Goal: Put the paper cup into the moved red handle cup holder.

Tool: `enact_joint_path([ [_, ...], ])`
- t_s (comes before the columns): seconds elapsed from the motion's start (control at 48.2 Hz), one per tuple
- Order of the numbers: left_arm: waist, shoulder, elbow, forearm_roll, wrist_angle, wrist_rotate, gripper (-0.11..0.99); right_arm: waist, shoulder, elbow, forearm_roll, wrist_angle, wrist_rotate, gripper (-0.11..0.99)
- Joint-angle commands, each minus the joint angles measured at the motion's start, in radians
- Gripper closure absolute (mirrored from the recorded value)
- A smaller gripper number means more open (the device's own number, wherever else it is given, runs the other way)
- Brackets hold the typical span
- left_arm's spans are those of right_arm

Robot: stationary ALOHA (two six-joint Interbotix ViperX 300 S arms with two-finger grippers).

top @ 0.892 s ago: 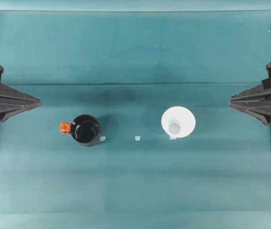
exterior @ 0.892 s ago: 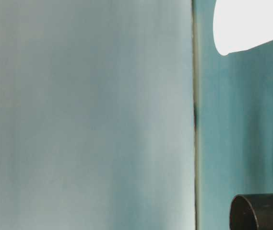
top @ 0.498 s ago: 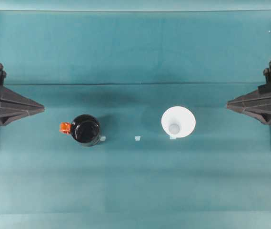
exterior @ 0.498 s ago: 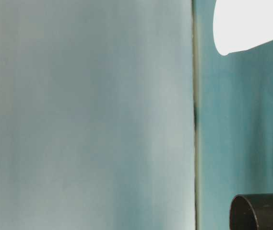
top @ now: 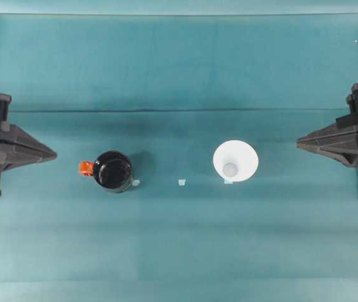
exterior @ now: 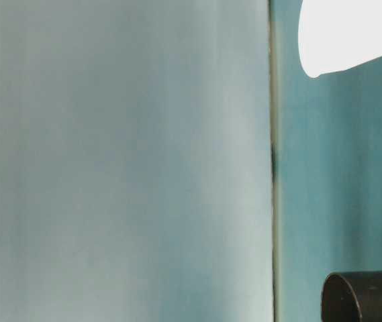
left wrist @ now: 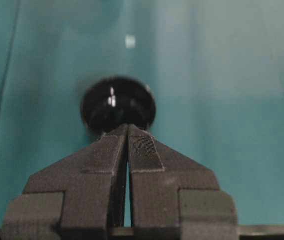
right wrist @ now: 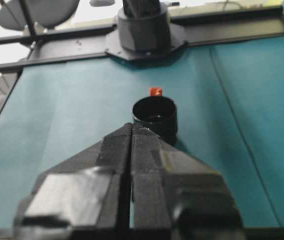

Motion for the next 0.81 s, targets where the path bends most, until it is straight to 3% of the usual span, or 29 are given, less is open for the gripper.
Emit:
enact_joint_path([
  [0.0, -0.002, 0.009, -0.026, 0.003, 0.012, -0.002, 0.85, 0.003, 0.005, -0.014, 0.003, -0.003, 0.009, 0.99],
  [0.124, -0.002, 0.038, -0.026, 0.003, 0.018, -0.011, 0.85, 0.002, 0.005, -0.014, 0.003, -0.003, 0.009, 0.99],
  [0.249, 0.0, 0.097, -0.034, 0.003, 0.038, -0.041, 0.85, 0.002, 0.003, -0.014, 0.003, -0.002, 0.011, 0.99],
  [0.602, 0.0, 0.196, -0.051, 0.003, 0.077, -0.051, 0.85, 0.003, 0.005, -0.014, 0.005, 0.014, 0.011, 0.99],
  [0.788, 0.017, 0.19, -0.049, 0.003, 0.114, -0.074, 0.85, 0.003, -0.003, -0.014, 0.005, 0.017, 0.011, 0.99],
])
